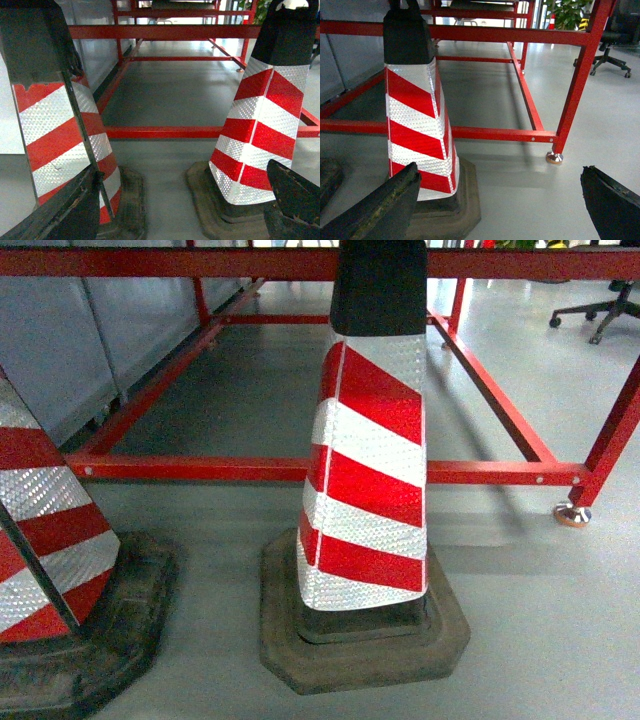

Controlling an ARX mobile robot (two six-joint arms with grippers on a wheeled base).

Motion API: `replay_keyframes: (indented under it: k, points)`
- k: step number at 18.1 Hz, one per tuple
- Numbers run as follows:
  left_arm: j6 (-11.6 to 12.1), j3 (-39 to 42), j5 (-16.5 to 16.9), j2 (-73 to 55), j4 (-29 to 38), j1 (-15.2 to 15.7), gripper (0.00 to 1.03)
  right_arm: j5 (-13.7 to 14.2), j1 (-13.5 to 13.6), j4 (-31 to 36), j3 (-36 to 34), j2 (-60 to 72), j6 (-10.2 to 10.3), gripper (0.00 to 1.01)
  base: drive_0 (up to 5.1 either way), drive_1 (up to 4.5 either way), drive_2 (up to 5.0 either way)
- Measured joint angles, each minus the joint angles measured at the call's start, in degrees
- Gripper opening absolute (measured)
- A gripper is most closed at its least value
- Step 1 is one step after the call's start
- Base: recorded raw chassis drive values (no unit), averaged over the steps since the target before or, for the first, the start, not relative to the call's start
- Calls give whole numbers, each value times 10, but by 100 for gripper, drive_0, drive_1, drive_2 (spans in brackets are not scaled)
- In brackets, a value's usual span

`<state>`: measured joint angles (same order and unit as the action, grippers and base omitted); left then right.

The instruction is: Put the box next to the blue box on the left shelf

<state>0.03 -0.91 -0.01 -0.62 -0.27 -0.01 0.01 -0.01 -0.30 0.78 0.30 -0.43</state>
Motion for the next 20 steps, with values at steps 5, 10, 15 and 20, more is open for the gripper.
replay_keyframes:
  k: [5,10,15,20]
  points:
    - [0,0,0,0,0,0,98,0,0,0,0,0,0,98,0,0,0]
    - [0,0,0,0,0,0,98,0,0,0,0,0,0,98,0,0,0]
    - [0,0,0,0,0,0,98,0,0,0,0,0,0,98,0,0,0]
    - [0,0,-1,0,-1,0,98,0,0,-1,0,0,0,98,0,0,0]
